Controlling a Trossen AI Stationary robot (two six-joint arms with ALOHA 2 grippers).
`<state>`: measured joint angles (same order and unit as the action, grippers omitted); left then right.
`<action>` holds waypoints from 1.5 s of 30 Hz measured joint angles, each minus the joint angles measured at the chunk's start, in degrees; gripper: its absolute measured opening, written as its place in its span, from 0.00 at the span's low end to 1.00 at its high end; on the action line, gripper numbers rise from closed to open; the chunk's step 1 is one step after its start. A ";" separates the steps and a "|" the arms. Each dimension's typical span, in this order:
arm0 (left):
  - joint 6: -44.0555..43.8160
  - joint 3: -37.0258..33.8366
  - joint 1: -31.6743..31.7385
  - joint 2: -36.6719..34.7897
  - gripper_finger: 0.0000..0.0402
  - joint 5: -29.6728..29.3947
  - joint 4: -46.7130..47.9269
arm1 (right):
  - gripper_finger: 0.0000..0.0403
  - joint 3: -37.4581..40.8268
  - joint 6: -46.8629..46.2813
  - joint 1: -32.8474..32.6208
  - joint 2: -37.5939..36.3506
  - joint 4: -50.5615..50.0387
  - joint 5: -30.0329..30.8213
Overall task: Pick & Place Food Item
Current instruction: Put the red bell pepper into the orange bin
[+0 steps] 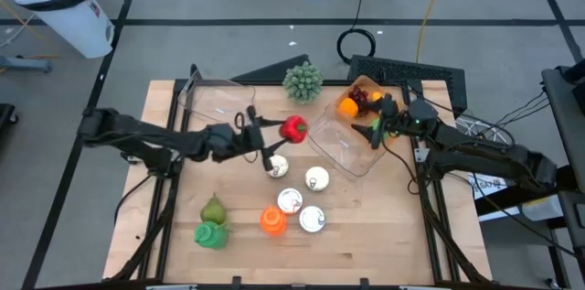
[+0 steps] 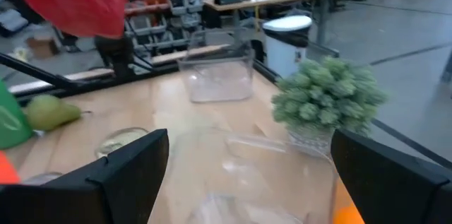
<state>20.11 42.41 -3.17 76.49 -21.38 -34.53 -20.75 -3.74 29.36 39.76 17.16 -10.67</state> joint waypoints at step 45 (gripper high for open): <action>-1.21 3.06 9.52 21.70 0.54 19.83 -20.81 | 0.59 -4.74 13.30 -20.45 34.24 45.59 9.30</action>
<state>18.90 45.47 6.35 98.19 -1.55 -55.34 -25.50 9.56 8.91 74.00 62.75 -1.37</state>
